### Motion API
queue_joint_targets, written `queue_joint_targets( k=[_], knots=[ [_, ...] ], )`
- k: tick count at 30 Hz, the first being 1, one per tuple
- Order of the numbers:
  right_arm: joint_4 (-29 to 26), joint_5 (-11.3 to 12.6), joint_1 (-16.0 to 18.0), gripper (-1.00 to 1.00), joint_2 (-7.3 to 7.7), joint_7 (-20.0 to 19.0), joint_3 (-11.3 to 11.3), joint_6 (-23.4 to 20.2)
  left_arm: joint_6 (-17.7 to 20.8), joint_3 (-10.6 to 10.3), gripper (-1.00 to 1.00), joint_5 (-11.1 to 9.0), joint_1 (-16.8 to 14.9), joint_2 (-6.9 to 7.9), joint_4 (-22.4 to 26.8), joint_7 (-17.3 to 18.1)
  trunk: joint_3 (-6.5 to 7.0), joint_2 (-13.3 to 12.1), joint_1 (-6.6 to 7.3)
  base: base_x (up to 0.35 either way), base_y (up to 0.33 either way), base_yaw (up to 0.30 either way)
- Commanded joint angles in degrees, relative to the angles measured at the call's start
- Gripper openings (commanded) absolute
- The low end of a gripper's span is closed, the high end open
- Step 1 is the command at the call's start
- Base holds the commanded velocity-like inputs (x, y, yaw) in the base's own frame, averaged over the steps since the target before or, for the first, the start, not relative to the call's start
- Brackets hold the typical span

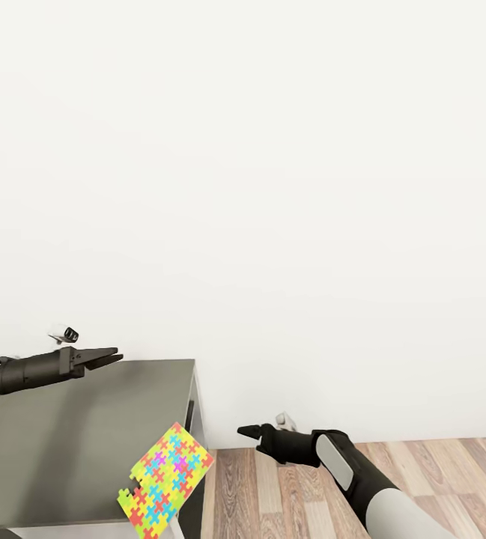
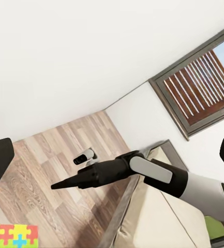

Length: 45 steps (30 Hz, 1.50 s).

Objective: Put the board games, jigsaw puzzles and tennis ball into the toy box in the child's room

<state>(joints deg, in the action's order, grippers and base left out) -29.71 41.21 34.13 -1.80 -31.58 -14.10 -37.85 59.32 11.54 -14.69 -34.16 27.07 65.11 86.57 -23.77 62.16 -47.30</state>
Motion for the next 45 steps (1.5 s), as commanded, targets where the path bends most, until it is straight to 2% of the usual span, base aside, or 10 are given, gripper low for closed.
queue_joint_targets(
  k=[1,26,35,45],
  knots=[
    [0.00,0.15,0.05,1.00,0.00,-0.03,-0.07,-0.21,0.61,-0.01,1.00,-0.03,-0.03,0.02,0.01,0.18,-0.25,0.46,-0.23,0.000,0.000,0.000],
    [0.00,-0.01,0.06,1.00,-0.30,-0.05,-0.07,-0.11,0.53,-0.02,1.00,0.00,-0.03,-0.06,0.02,0.18,-4.74,10.49,-5.72,0.000,0.000,0.000],
    [-0.12,0.09,0.06,1.00,-0.32,-0.26,-0.06,-0.19,0.53,0.11,1.00,-0.11,-0.03,0.02,0.02,0.18,-4.74,10.49,-5.72,0.000,0.000,0.000],
    [-0.17,0.13,0.05,1.00,-1.19,-0.79,-0.13,-0.25,0.53,0.15,1.00,0.04,-0.03,0.00,0.02,0.18,-4.74,10.49,-5.72,0.000,0.040,0.000]
  ],
)
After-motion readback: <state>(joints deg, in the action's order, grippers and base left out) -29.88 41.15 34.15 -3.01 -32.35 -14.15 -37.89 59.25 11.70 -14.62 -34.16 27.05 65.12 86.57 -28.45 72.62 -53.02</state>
